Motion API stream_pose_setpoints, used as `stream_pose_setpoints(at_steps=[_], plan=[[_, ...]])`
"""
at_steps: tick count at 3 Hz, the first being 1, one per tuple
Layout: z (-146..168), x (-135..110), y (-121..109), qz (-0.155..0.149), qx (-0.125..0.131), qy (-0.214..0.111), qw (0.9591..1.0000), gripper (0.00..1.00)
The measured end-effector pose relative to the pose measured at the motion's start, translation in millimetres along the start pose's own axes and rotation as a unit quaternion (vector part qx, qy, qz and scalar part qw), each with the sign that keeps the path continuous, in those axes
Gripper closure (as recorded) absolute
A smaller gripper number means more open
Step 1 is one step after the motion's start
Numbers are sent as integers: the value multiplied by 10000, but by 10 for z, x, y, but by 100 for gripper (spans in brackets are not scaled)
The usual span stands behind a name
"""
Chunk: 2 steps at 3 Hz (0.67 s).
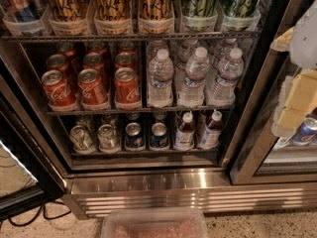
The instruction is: Pick orange can from top shelf of fridge
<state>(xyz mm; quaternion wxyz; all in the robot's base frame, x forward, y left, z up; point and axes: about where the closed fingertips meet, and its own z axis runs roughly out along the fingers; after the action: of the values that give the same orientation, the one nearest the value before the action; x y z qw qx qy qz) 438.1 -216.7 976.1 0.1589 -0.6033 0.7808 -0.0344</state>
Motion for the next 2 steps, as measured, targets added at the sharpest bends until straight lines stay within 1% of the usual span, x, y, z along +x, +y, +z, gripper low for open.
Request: stream_pose_setpoints(at_steps=[1,2], plan=[[0,0,0,1,0,-1,10000,0],[23,-71,6,262,115,-153,9995,0]])
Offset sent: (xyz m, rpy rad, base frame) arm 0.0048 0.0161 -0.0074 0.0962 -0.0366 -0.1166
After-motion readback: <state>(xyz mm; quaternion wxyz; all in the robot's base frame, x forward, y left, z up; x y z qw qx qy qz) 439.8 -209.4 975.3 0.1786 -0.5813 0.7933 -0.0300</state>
